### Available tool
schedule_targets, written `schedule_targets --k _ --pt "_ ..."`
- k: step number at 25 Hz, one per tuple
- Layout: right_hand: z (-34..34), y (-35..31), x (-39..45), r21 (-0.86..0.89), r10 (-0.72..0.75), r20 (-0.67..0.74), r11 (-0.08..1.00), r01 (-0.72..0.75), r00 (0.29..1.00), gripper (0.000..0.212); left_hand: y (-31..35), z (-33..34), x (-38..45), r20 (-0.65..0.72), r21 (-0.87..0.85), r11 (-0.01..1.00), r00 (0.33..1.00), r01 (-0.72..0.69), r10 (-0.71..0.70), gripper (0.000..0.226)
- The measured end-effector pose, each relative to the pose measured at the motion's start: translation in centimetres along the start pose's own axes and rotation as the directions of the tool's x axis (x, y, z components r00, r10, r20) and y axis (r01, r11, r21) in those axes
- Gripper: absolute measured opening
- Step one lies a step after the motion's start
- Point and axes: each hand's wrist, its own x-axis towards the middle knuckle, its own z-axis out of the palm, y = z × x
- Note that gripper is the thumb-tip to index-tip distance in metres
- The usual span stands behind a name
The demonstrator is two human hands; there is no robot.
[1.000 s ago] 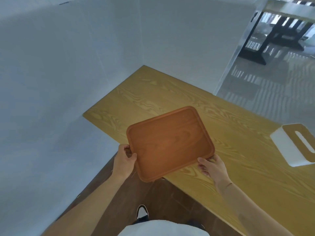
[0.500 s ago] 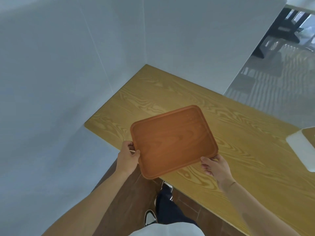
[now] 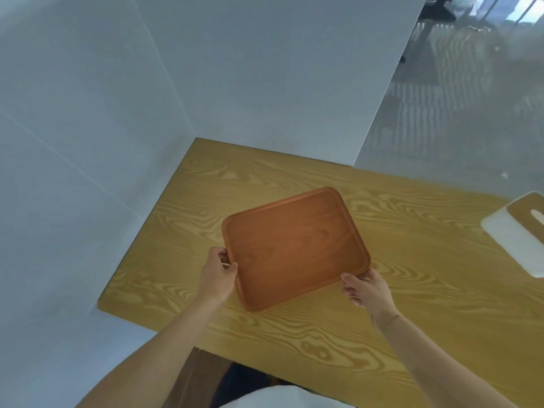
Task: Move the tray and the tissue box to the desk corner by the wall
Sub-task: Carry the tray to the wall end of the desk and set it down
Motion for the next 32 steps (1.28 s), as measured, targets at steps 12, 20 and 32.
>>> schedule_targets --k 12,20,32 --pt "4.2 -0.7 4.6 0.049 0.186 -0.227 0.983 -0.179 0.956 0.022 4.2 3.1 14.5 0.224 0.240 0.950 0.964 -0.198 0.145 0.023" --pt "8.5 -2.0 6.9 0.121 0.301 -0.320 0.953 -0.277 0.898 0.026 7.5 4.4 21.8 0.293 0.338 0.901 0.940 -0.272 0.174 0.016" --pt "7.9 -3.1 7.7 -0.205 0.285 -0.358 0.905 -0.373 0.889 0.048 7.9 6.7 23.2 0.273 0.459 0.817 0.931 -0.348 0.243 0.029"
